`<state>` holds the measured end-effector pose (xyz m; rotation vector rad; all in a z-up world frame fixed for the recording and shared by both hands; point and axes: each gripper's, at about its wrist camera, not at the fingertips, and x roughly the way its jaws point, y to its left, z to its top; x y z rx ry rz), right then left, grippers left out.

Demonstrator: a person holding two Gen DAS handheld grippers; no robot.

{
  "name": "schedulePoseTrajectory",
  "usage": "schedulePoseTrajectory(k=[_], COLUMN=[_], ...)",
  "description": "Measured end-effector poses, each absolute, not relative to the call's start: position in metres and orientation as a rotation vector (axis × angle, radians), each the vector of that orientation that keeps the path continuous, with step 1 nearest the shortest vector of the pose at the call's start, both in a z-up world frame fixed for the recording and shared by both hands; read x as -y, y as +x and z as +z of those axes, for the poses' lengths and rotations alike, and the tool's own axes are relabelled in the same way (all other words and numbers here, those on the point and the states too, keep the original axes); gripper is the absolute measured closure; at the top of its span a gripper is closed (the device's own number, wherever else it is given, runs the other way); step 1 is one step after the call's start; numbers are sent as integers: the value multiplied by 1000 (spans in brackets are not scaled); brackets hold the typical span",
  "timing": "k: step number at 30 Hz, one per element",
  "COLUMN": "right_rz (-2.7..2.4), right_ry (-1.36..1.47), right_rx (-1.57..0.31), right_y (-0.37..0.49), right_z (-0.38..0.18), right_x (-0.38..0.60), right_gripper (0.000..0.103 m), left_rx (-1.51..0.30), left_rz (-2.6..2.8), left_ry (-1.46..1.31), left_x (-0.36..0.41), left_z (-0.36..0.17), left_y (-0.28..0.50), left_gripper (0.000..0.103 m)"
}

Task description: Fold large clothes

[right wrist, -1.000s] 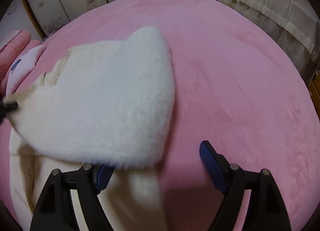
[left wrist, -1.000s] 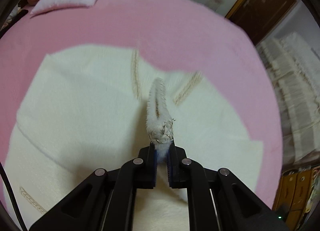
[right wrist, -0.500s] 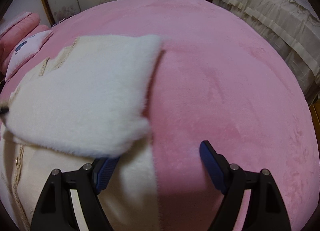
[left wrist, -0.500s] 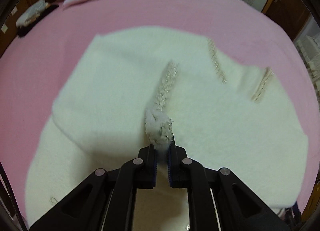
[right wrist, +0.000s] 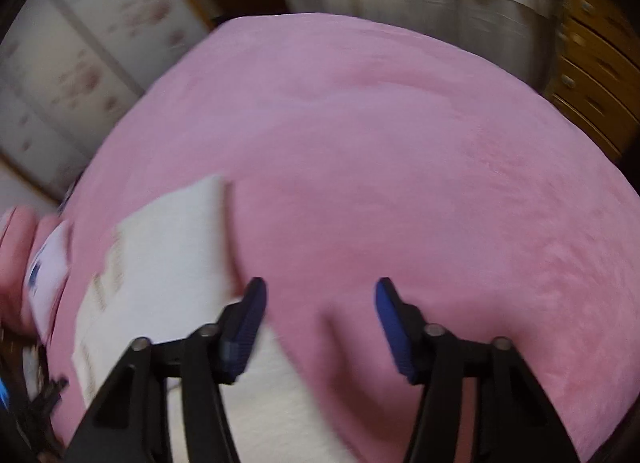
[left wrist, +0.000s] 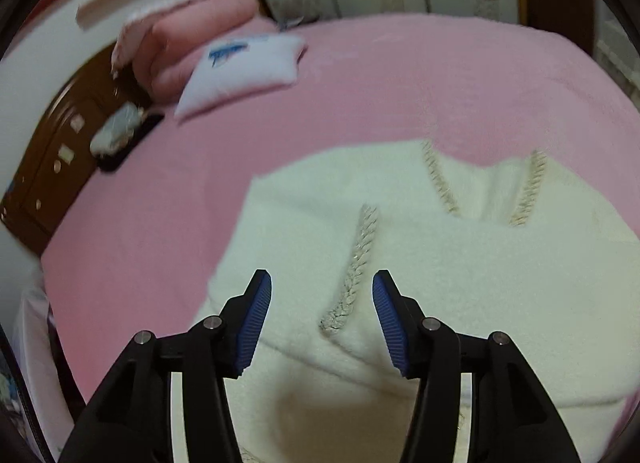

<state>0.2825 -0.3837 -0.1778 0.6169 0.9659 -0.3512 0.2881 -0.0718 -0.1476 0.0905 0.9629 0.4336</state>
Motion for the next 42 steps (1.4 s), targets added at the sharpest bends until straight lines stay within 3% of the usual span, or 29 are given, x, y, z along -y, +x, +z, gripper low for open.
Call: schedulePoseTrajectory(k=[1,3,4,5,11,14,19,25,28,32,36,42], right_rz=[-290,-121,-51,-4,213,185,32,-141,-75,294,312,343], right_ry=[598,564,542,529,597,620,670,465,396,704,786,705], right_rx=[-968,-964,-965,-977,-1122,-1225,-1227,-1189,-1165,-1251,-1257,-1111], right_y=[288,305,316,326,376,390,362,351,358,386,420,461], right_z=[-176,-178,-181,-185,-223,-251,-262,-229,-222,-259,-281,-282], right_x=[373,341,320,302,234,253,317,329,307,267,249,268], right_gripper=[70,102,103,103,103,103,103,103,103,103,103,103], left_rx=[-964,-1018,-1050,-1101,-1519,-1464,-1381,-1349,-1311,-1369,-1345,-1235], left_rz=[375,208,161,131,98,151,400,347,199,26,89,216], left_ry=[74,8,-11,-24,-153,-172,78,87,-45,-261,-360,-240], left_x=[73,89,94,101,109,92,55,57,70,82,81,59], left_z=[-144,-147,-153,-162,-240,-245,-247,-249,-236,-242,-247,-247], left_y=[290,292,296,302,331,336,340,338,333,344,368,409], left_gripper=[52,61,83,97,98,98,98,98,98,92,85,84])
